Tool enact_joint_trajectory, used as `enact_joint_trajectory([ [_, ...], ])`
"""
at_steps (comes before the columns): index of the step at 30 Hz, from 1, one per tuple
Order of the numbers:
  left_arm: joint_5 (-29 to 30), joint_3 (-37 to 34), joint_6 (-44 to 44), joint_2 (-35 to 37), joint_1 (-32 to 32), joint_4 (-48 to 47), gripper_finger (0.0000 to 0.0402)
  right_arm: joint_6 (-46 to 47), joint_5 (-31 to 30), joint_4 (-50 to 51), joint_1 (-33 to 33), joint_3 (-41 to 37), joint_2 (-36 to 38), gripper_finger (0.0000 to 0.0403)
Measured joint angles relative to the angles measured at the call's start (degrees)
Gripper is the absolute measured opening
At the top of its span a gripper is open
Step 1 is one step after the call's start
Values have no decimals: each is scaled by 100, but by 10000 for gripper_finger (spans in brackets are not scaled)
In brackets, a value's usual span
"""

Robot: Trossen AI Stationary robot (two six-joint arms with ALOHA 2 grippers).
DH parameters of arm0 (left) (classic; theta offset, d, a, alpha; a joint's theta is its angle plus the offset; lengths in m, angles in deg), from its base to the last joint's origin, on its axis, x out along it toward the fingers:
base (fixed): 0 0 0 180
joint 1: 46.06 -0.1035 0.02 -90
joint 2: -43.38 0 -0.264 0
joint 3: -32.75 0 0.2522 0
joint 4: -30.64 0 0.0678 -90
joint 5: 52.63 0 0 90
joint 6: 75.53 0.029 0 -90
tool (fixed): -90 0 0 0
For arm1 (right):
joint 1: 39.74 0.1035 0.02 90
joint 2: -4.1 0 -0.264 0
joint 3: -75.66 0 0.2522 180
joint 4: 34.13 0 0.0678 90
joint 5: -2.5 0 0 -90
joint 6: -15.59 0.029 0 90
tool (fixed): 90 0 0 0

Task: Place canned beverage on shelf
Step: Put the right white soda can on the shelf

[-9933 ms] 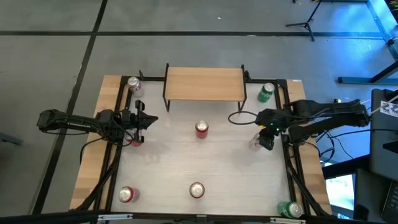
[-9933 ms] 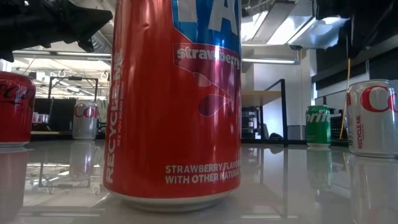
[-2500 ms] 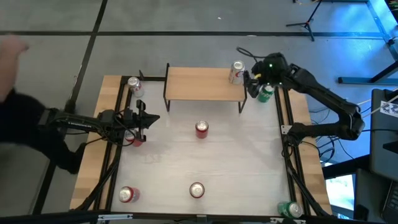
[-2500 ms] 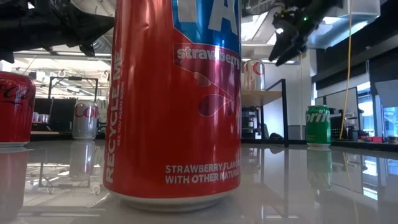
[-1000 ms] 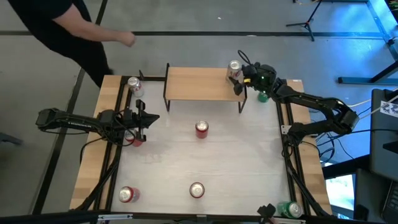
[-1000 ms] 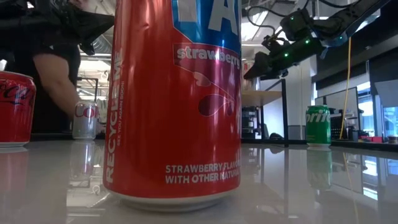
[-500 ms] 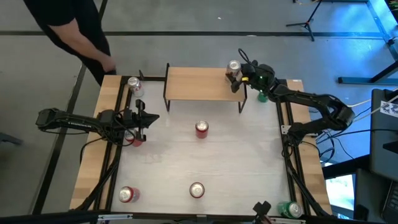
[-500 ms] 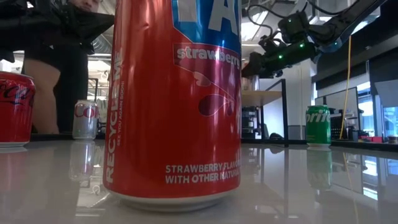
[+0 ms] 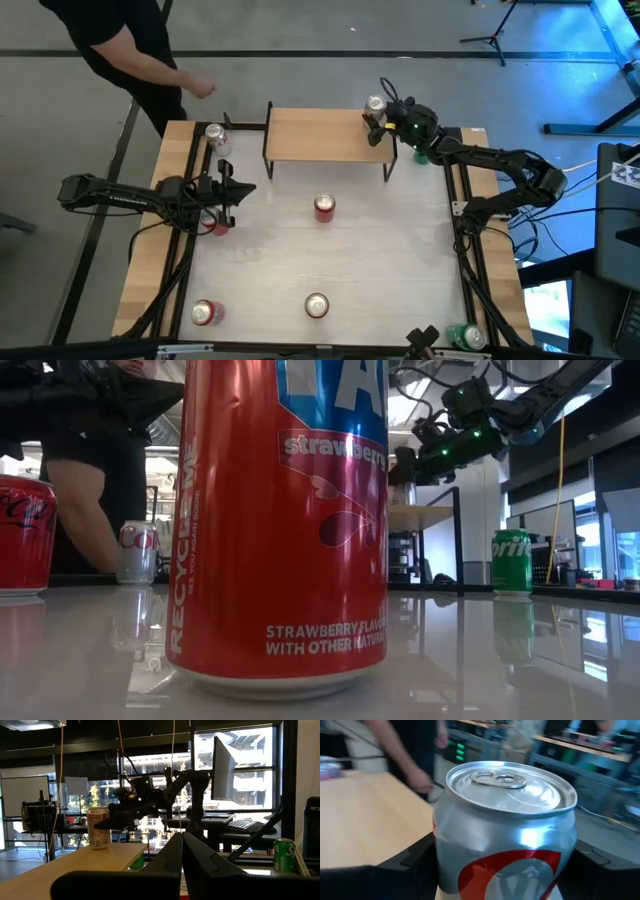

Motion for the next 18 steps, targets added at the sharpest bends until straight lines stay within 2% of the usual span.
enact_joint_trajectory([
  [5,0,0,0,0,0,46,2,163,-1620,771,614,594,-13,297],
  [7,0,0,-2,1,0,104,2,306,-2030,898,752,802,-2,299],
  [13,0,0,-4,1,0,272,2,1253,-2578,1100,860,1007,-70,292],
  [18,0,1,-4,1,2,360,2,1889,-3100,1053,849,1007,-403,291],
])
